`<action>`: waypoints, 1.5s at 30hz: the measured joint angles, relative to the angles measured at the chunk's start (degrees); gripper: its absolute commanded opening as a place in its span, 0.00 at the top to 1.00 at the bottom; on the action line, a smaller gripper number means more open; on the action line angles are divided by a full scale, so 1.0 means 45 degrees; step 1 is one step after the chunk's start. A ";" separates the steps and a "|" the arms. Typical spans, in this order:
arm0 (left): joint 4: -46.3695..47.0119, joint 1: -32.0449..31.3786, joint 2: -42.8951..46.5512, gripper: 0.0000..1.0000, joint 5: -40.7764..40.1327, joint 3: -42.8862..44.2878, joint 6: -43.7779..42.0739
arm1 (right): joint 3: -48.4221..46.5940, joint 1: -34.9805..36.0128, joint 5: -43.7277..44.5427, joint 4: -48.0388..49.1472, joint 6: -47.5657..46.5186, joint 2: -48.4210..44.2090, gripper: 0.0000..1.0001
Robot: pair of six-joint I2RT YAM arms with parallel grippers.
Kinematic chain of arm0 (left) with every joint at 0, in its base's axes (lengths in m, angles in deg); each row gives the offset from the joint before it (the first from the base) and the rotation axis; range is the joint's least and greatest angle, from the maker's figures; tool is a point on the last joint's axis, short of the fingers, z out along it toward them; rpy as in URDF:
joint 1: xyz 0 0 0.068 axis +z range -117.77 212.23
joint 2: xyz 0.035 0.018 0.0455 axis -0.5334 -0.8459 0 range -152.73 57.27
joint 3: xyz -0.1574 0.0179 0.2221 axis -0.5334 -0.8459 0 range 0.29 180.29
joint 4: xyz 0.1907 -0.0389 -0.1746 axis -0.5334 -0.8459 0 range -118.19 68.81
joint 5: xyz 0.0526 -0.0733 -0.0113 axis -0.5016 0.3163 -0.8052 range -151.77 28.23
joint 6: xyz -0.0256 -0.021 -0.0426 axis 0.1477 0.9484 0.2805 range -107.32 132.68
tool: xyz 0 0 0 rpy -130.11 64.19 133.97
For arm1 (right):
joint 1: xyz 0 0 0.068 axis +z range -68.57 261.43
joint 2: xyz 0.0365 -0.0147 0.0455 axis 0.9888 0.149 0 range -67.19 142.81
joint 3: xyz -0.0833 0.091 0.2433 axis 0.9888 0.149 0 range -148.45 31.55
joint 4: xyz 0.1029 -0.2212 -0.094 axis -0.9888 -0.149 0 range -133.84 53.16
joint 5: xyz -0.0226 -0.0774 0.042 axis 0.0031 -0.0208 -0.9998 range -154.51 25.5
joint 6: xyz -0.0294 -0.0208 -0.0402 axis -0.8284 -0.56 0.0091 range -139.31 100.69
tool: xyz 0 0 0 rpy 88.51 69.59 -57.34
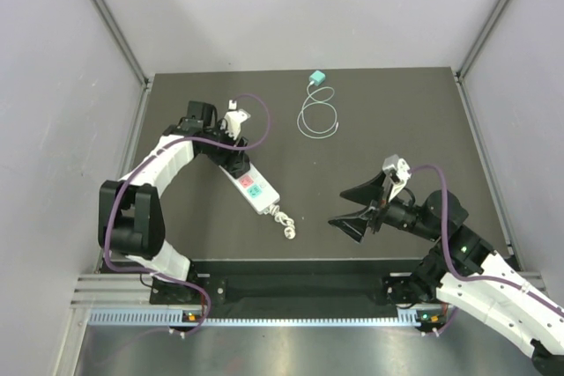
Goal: Insert the plug
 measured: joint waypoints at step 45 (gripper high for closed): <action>0.3842 0.0015 0.1020 1.00 0.0034 -0.2628 0.1025 | -0.0466 0.0000 0.0136 -0.1035 -0.0194 -0.0738 0.00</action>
